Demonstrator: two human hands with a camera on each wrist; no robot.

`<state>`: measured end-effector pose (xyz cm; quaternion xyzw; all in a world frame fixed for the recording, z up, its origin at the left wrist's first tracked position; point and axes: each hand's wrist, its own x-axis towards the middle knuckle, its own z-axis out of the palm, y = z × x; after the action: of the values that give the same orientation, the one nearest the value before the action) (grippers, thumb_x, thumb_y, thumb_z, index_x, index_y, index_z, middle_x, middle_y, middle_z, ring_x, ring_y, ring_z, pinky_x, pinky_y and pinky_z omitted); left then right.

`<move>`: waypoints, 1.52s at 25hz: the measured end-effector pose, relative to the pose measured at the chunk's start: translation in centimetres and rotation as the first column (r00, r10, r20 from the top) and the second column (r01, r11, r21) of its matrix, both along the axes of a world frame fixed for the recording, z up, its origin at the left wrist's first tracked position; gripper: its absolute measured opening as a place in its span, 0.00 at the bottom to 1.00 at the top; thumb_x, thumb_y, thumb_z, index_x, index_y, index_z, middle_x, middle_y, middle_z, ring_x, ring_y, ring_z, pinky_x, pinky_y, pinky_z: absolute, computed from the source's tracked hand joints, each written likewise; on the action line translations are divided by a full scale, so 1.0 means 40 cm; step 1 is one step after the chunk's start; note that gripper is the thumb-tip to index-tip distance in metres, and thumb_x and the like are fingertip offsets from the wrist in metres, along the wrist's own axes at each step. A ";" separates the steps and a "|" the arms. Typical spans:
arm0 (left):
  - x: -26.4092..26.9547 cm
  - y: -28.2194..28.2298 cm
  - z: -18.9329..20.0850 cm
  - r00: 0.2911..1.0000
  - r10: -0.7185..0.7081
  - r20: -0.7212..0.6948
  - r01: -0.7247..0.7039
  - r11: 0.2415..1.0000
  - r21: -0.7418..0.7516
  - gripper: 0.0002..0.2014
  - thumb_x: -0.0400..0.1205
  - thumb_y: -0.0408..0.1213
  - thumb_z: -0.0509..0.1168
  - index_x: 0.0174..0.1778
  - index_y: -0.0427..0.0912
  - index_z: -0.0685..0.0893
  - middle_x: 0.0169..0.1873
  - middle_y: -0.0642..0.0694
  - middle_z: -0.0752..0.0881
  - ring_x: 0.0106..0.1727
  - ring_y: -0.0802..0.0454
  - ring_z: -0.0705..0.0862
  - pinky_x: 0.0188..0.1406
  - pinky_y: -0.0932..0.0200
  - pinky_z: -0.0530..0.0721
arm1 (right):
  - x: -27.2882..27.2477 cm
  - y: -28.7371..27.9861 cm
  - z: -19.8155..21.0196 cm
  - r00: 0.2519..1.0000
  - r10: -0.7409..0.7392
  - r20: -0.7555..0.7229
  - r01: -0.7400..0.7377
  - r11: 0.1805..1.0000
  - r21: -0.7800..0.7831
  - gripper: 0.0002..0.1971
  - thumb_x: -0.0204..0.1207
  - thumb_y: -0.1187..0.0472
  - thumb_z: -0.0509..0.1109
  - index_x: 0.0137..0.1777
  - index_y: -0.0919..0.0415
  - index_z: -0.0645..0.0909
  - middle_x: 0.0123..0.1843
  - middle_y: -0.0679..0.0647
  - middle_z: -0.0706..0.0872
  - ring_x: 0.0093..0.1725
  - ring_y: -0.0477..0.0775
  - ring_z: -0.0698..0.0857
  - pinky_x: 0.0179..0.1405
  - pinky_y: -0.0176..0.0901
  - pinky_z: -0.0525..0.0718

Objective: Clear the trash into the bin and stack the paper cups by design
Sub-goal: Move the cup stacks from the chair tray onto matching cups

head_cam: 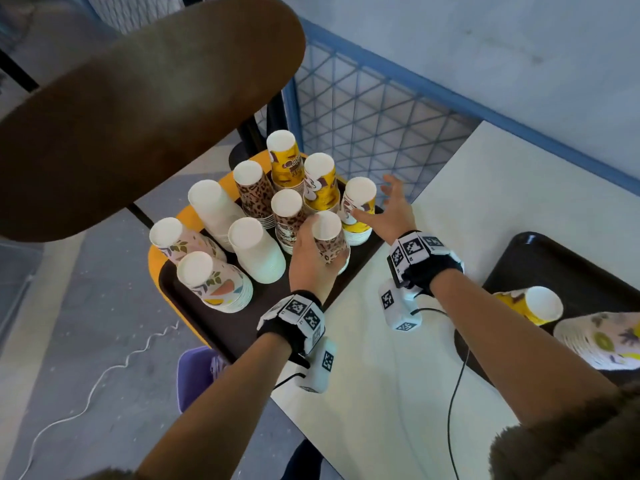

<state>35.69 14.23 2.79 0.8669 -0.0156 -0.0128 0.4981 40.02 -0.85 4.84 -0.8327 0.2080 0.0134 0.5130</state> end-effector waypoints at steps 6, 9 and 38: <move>0.021 0.024 0.003 1.000 -0.014 -0.013 0.014 1.000 0.016 0.27 0.70 0.40 0.74 0.62 0.40 0.70 0.57 0.42 0.83 0.56 0.42 0.82 0.44 0.66 0.73 | 0.043 0.044 -0.047 0.999 -0.032 0.004 0.032 0.999 -0.036 0.32 0.62 0.57 0.80 0.66 0.59 0.72 0.62 0.57 0.84 0.60 0.58 0.83 0.59 0.49 0.81; -0.020 0.072 0.010 1.000 -0.012 -0.022 0.013 1.000 0.022 0.28 0.70 0.40 0.74 0.62 0.39 0.69 0.53 0.47 0.82 0.54 0.42 0.84 0.45 0.65 0.75 | 0.010 0.072 -0.069 0.997 -0.059 0.054 0.062 0.997 -0.049 0.30 0.59 0.56 0.81 0.62 0.61 0.75 0.60 0.60 0.83 0.59 0.59 0.83 0.54 0.47 0.81; -0.143 0.076 -0.030 0.940 0.140 -0.311 -0.171 0.983 -0.073 0.44 0.56 0.45 0.79 0.68 0.44 0.72 0.60 0.44 0.83 0.63 0.48 0.80 0.59 0.64 0.70 | -0.267 0.058 -0.028 0.956 -0.287 0.058 0.269 0.941 0.206 0.34 0.51 0.52 0.83 0.59 0.47 0.76 0.53 0.45 0.88 0.54 0.49 0.86 0.59 0.51 0.85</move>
<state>29.97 17.26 1.60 0.8273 0.1294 -0.1062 0.5362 29.34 1.46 3.72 -0.7401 0.2986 -0.0752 0.5978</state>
